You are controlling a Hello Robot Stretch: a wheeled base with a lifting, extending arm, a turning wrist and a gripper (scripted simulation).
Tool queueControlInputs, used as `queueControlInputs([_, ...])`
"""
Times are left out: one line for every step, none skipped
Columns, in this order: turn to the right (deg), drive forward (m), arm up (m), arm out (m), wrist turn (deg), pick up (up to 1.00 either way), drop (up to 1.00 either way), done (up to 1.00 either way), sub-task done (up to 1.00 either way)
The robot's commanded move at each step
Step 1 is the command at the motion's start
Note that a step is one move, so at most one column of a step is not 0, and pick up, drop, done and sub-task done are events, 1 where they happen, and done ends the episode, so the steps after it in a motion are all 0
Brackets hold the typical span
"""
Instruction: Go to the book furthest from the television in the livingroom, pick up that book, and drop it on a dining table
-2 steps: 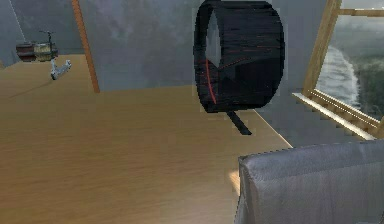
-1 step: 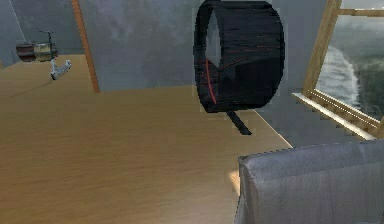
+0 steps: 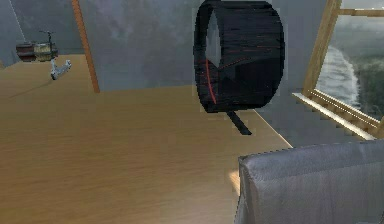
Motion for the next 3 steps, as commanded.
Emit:
queueControlInputs([0.0,0.0,0.0,0.0,-45.0,0.0,0.0,0.0,0.0])
queueControlInputs([0.0,0.0,0.0,0.0,-18.0,0.0,0.0,0.0,0.0])
queueControlInputs([0.0,0.0,0.0,-0.4,0.0,0.0,0.0,0.0,0.0])
